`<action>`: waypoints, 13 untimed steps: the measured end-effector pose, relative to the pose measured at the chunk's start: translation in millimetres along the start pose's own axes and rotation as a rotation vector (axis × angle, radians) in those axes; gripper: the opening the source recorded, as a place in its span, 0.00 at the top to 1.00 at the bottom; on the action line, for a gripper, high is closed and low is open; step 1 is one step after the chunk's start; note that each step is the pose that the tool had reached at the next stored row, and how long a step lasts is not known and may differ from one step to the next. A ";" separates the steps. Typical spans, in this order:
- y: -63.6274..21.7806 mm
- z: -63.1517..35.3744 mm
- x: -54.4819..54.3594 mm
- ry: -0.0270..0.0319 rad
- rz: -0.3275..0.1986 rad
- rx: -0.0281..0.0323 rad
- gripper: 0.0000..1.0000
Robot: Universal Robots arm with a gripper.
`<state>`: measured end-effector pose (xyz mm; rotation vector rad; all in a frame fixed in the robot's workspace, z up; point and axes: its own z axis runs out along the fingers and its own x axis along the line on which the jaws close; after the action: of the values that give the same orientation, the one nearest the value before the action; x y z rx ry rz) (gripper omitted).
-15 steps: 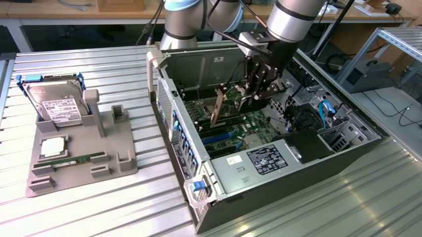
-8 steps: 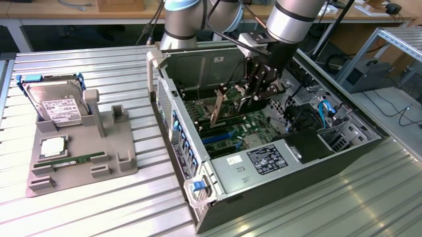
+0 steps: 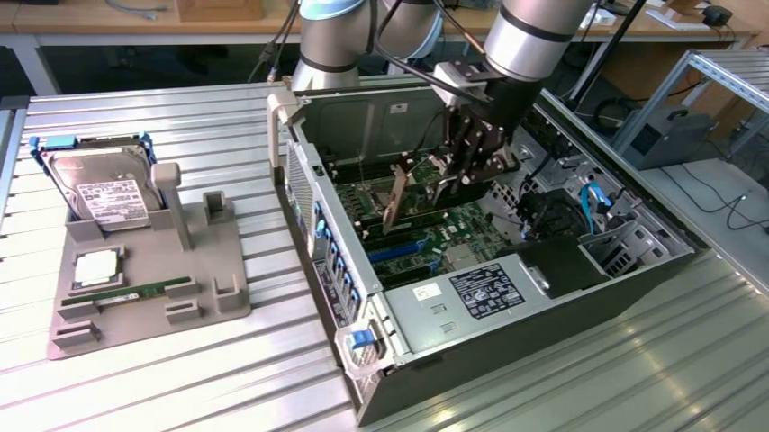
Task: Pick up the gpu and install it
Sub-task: 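Insert the gpu into the slot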
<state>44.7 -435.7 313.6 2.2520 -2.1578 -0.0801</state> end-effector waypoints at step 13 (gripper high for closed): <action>0.0 3.0 0.3 0.0001 0.000 0.0000 0.73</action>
<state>44.6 -435.9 310.6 2.2519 -2.1578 -0.0800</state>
